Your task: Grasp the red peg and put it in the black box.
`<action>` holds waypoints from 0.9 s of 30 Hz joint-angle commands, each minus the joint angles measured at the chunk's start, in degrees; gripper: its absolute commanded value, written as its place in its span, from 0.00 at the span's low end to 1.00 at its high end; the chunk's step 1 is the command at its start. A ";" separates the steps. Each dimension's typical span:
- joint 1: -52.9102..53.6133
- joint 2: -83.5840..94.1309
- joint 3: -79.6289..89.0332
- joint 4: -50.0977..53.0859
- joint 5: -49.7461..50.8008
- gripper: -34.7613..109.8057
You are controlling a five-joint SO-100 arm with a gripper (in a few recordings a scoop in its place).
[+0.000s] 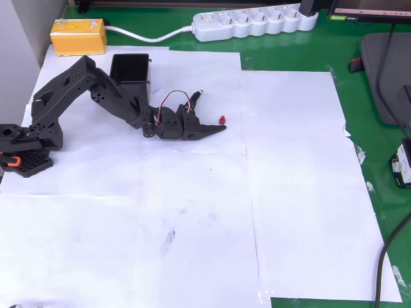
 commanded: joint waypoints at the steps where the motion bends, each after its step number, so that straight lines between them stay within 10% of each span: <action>1: -1.49 -0.09 1.49 -0.09 -0.70 0.63; 27: -0.70 -0.26 1.23 -0.18 -0.79 0.56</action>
